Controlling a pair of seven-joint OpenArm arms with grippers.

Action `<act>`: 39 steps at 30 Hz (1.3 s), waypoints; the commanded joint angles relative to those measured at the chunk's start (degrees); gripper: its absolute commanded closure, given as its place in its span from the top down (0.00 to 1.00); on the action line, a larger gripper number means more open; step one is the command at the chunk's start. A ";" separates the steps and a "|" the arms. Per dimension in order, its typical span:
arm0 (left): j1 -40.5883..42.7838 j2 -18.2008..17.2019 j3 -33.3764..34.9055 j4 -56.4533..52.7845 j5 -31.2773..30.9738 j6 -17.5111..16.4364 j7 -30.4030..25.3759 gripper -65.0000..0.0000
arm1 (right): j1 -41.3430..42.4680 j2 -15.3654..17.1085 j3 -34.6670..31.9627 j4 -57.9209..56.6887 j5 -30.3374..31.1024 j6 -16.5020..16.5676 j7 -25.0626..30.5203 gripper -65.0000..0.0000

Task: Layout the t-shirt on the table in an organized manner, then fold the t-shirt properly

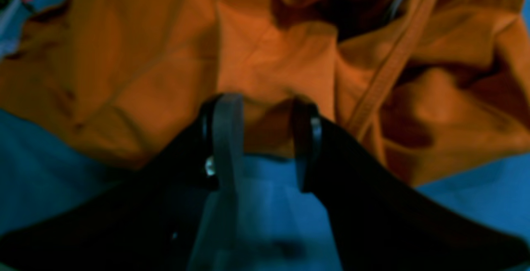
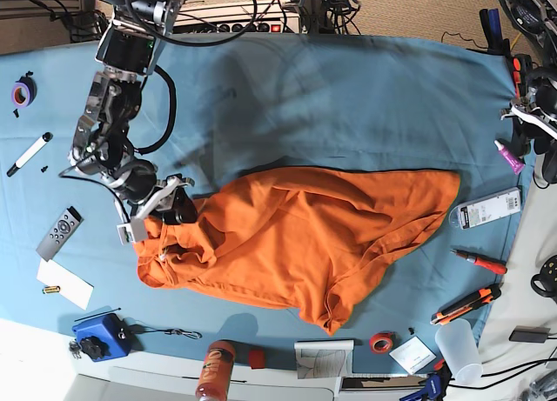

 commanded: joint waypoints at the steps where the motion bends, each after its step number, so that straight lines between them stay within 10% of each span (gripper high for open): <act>1: -0.24 -0.79 -0.20 1.01 -1.07 -0.24 -1.07 0.43 | 1.49 0.15 0.04 0.92 -0.37 0.10 2.49 0.31; 28: -0.26 -0.79 -0.20 1.01 -4.48 -0.24 -1.09 0.43 | 6.38 0.35 0.04 -13.11 -1.95 -1.01 6.64 0.30; 39: -0.26 -0.79 -0.20 1.01 -4.46 -0.24 -1.11 0.43 | 6.64 0.37 0.22 -12.26 6.51 -0.42 -3.78 0.00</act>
